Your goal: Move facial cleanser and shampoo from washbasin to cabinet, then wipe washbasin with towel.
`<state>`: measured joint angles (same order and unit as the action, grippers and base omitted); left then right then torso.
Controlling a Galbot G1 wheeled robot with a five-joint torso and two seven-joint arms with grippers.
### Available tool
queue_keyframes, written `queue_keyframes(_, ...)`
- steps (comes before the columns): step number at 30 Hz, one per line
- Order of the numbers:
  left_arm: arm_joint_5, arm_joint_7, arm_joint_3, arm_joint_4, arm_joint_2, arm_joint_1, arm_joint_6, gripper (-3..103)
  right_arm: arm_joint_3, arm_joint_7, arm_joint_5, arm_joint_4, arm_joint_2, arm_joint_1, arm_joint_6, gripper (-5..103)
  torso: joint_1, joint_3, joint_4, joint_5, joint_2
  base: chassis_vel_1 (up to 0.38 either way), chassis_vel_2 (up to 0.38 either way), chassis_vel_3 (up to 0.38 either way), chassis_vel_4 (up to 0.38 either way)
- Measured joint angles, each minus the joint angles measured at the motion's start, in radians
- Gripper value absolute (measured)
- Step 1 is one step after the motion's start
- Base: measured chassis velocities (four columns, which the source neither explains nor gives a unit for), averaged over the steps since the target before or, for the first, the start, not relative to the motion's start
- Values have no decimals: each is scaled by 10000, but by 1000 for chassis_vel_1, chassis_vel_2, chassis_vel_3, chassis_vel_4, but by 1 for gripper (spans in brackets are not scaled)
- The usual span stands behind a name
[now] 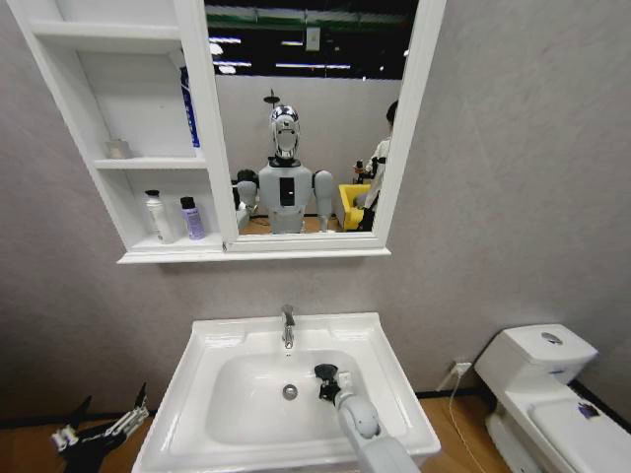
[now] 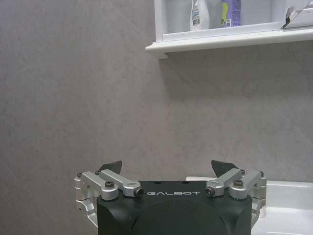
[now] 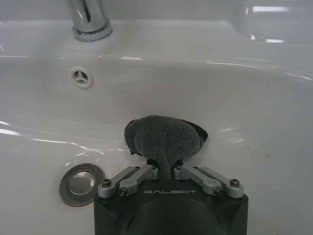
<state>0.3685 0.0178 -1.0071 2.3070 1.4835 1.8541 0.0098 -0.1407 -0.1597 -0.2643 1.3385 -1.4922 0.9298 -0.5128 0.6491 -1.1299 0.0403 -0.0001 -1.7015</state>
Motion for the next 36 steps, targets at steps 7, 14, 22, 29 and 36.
queue_keyframes(7,0,0,0,1,0,0,0,100,549,289,12,-1346,-993,-638,253,8,0,0,-1,0,0,0,0,0,0)
queue_keyframes(14,0,0,0,1,0,0,0,100,491,384,-76,-2066,-1192,-982,499,8,-1,0,1,0,-1,0,0,0,0)
queue_keyframes(22,0,1,0,0,0,0,0,100,210,372,-362,-1324,-575,-455,369,8,-2,2,1,3,-2,0,0,0,0)
queue_keyframes(29,0,1,1,1,0,0,0,100,-228,192,-713,-393,151,28,87,8,-2,2,-1,4,-3,0,0,0,0)
queue_keyframes(36,0,1,0,0,0,0,0,100,-813,64,-819,717,962,493,-170,8,-2,1,-1,4,-2,0,0,0,0)
